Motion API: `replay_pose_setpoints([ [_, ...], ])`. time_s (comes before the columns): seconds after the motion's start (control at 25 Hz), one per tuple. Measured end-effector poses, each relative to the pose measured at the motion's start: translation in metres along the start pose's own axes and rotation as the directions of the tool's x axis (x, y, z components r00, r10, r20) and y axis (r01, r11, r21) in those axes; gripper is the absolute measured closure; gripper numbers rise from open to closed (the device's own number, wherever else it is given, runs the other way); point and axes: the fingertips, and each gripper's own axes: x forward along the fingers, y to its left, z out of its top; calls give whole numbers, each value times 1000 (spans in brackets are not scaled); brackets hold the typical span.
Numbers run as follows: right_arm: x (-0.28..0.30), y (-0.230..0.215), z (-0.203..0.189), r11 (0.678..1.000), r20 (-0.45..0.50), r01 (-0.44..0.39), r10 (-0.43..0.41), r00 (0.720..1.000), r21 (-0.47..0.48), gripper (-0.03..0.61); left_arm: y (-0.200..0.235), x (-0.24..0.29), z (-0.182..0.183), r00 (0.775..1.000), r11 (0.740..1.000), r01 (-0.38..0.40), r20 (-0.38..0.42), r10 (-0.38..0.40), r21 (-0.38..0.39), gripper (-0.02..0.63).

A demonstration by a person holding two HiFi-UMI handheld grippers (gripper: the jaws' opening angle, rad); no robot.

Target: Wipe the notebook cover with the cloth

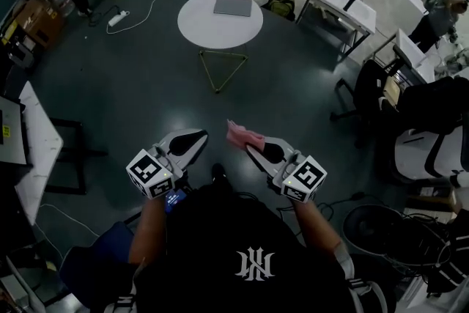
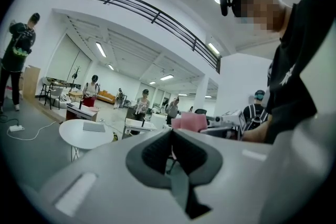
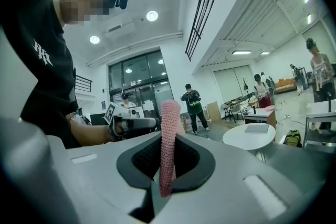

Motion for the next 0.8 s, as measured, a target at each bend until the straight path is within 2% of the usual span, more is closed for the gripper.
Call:
replay_pose_setpoints([
  [0.32,54,-68,34,998,4,60,-60,998,-15,565,85,38,29,999,999,50,1,-50,-7,611],
  [0.6,82,-115,34,995,-2,104,-104,995,-2,565,130,66,22,995,995,93,-20,-94,-33,611],
  [0.8,101,-162,42,994,0,107,-107,994,6,565,168,96,27,995,995,92,-36,-94,-39,611],
])
